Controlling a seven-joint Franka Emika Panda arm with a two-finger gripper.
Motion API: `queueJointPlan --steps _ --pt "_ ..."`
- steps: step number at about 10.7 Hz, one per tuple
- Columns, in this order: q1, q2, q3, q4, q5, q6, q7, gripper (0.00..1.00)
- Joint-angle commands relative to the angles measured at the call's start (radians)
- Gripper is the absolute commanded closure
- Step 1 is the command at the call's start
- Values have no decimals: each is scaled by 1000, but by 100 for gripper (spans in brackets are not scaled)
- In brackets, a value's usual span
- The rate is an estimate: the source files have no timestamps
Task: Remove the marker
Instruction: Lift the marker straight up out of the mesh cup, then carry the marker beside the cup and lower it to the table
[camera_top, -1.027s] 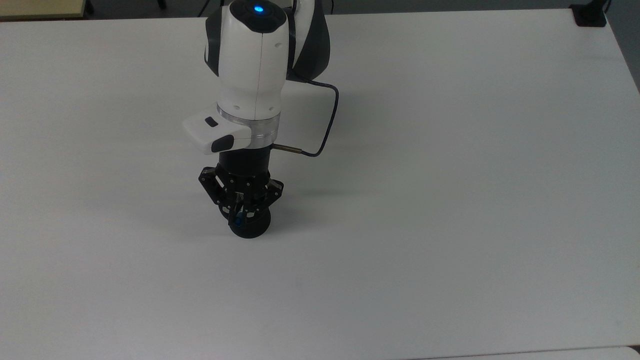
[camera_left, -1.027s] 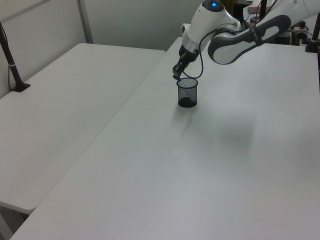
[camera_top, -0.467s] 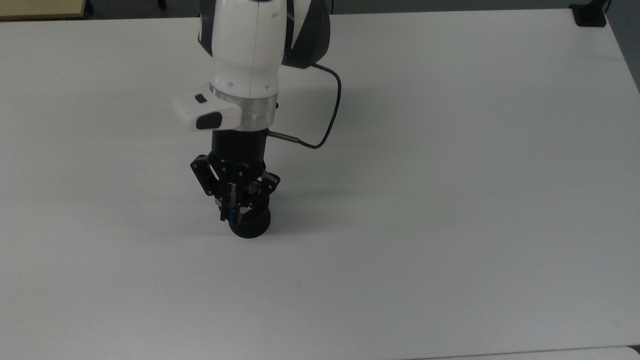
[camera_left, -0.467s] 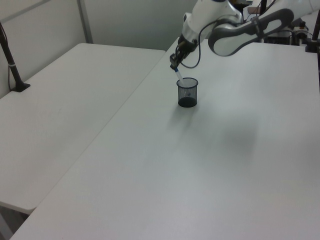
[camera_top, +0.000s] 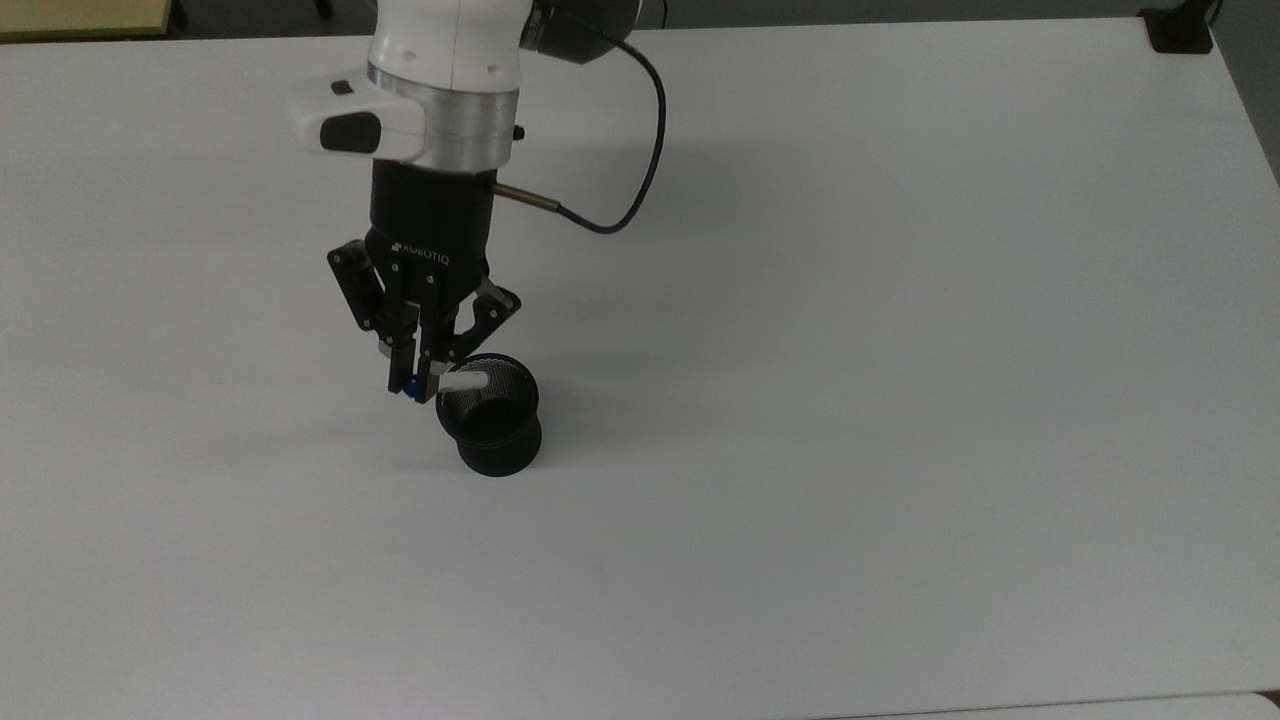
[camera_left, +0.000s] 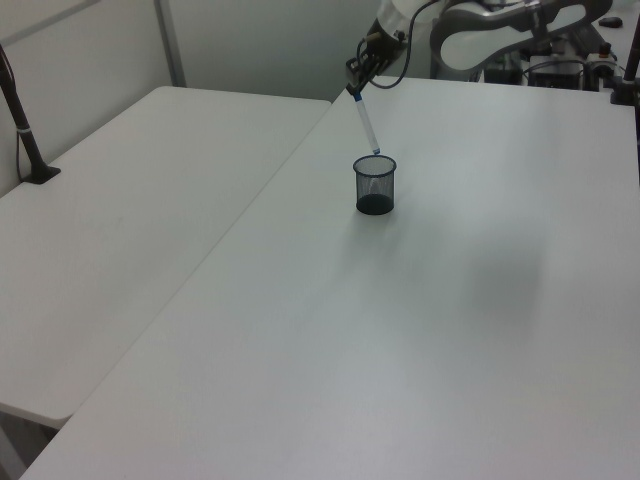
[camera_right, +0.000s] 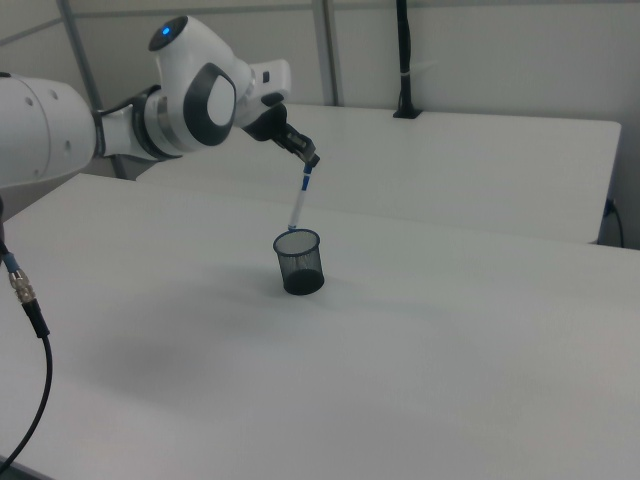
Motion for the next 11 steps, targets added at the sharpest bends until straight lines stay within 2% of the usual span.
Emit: queueJointPlan --steps 1,2,4,11 --pt "27 -62 26 -31 2 -144 -27 92" --pt "36 -58 46 -31 27 -191 -80 92" --pt "77 -53 53 -36 80 -264 -139 89" --pt "171 138 53 -30 68 -253 -141 86"
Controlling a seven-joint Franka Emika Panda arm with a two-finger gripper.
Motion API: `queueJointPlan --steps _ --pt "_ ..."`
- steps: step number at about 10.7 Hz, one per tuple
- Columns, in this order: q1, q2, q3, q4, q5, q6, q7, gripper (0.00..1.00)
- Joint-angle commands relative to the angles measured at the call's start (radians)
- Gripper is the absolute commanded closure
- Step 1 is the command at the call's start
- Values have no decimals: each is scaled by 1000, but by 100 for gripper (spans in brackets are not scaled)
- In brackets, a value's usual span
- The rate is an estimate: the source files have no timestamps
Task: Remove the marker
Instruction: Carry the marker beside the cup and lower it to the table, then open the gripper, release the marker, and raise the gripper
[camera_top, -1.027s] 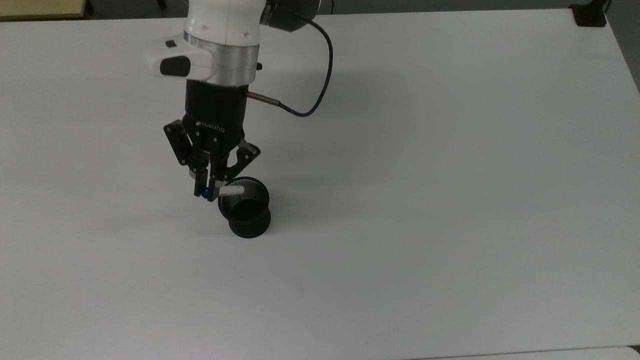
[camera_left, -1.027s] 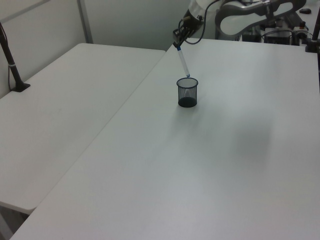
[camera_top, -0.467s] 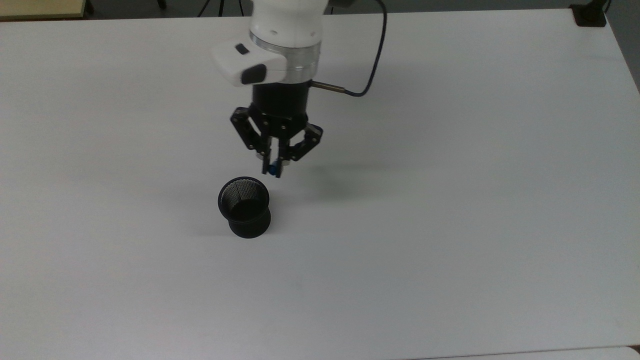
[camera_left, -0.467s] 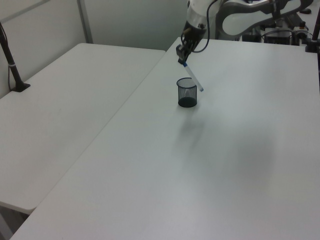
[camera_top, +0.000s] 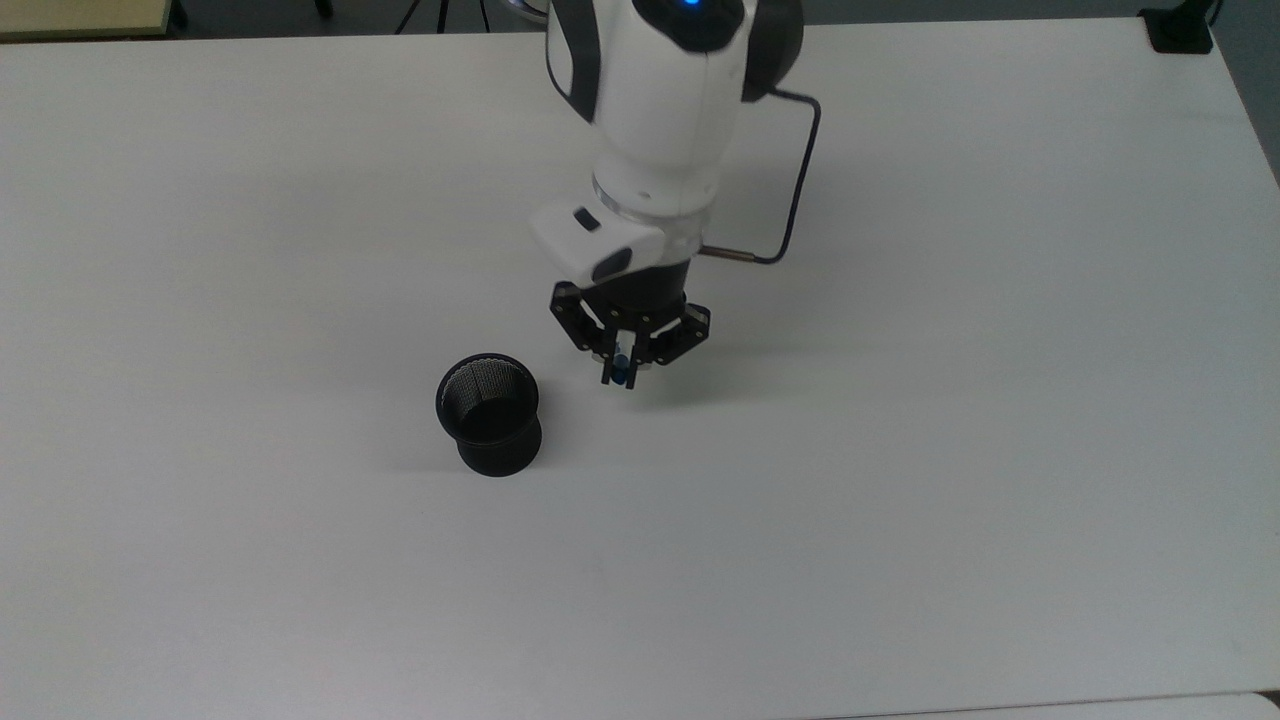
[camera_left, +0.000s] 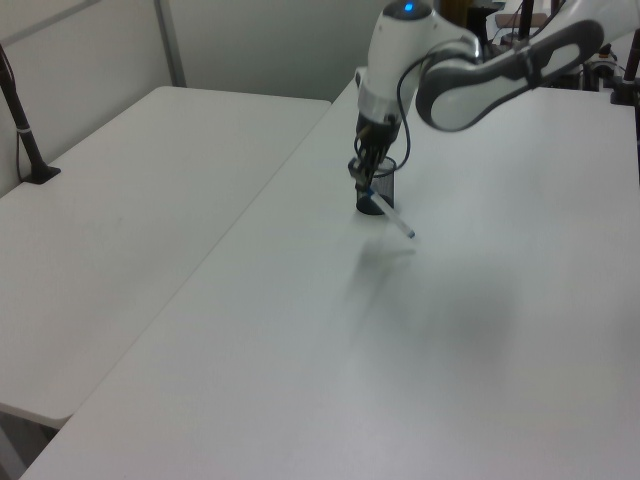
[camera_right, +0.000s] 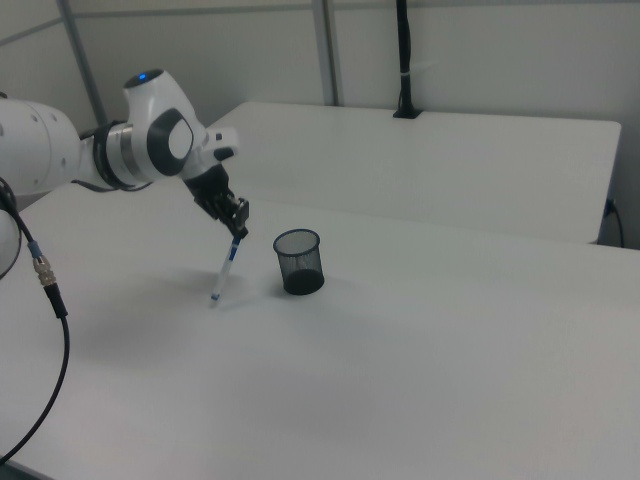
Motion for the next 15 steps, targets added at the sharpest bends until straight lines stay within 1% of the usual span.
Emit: queueJointPlan --steps 1,3,4,5,7,9,10,11,13,14,15 --pt "23 54 -9 8 7 3 -28 82" --pt "25 59 -9 7 4 48 -30 48" --pt "23 57 -9 7 5 55 -28 27" --pt "23 56 -10 8 5 54 -28 0" --pt "19 17 -18 5 7 36 -31 0" --pt "-6 -65 -19 5 23 -129 -42 0" --pt "-15 -108 -16 0 51 -203 -72 0" --pt "-16 -147 -18 -3 98 -272 -109 0" --pt "-44 -203 -18 -3 138 -401 -219 0" --pt "-55 -228 -18 -3 164 -441 -284 0" --pt "-65 -242 -18 -3 172 -485 -350 0"
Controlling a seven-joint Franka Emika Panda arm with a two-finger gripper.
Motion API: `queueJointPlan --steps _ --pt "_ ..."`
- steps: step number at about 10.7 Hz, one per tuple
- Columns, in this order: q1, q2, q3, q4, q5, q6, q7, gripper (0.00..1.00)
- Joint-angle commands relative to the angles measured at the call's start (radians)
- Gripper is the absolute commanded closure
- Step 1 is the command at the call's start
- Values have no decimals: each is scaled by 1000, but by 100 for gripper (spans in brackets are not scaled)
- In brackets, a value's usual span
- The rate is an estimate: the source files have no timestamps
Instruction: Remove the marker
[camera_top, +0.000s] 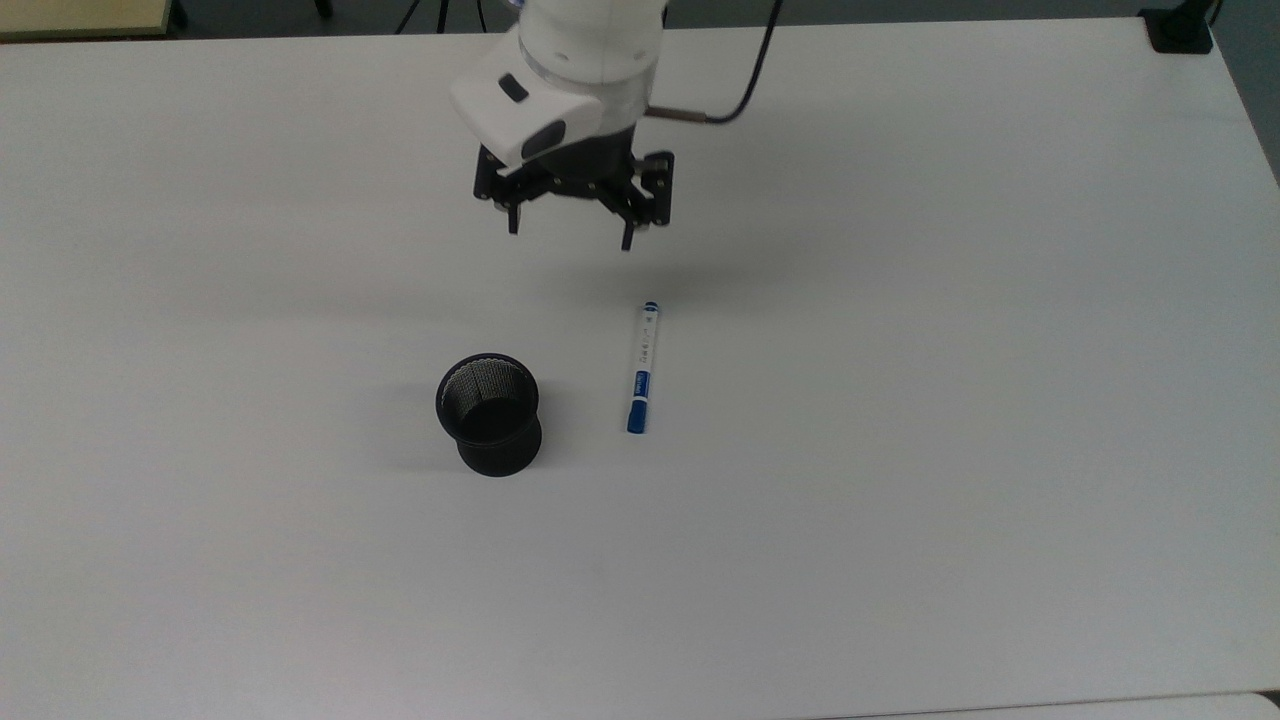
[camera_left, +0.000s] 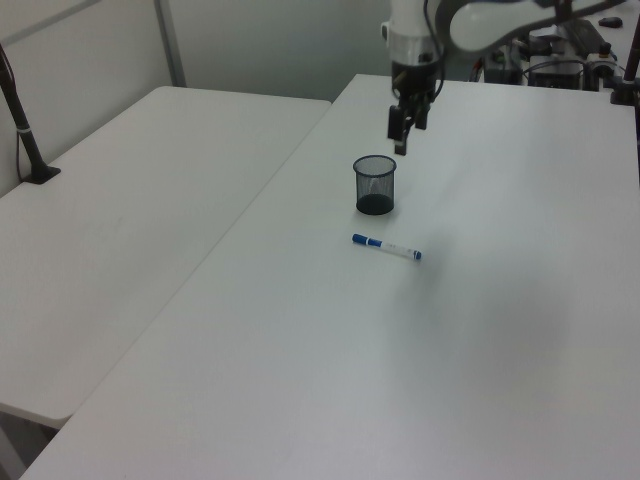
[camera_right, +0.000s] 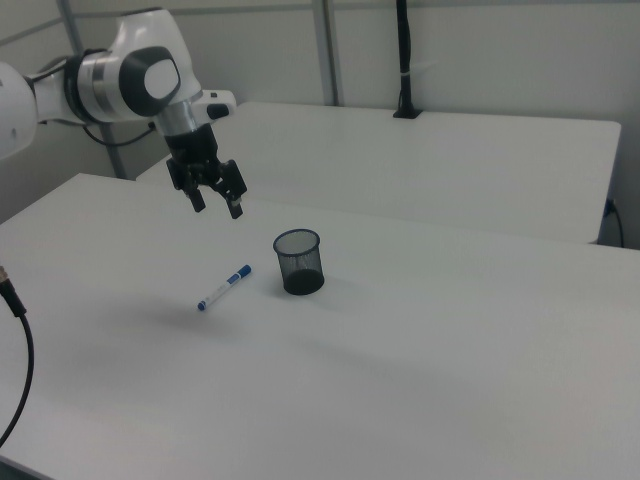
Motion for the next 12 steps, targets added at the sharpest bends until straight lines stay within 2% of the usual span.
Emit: queueJointPlan --steps 1,2,4,8,12 --pt "-35 -88 -3 -40 50 -112 -198 0" --pt "-47 -129 -3 -64 50 -137 -238 0" --pt "-52 -205 -4 -122 54 -157 -220 0" --pt "-52 -222 -24 -113 54 -189 -200 0" --pt "-67 -217 -32 -94 109 -185 -197 0"
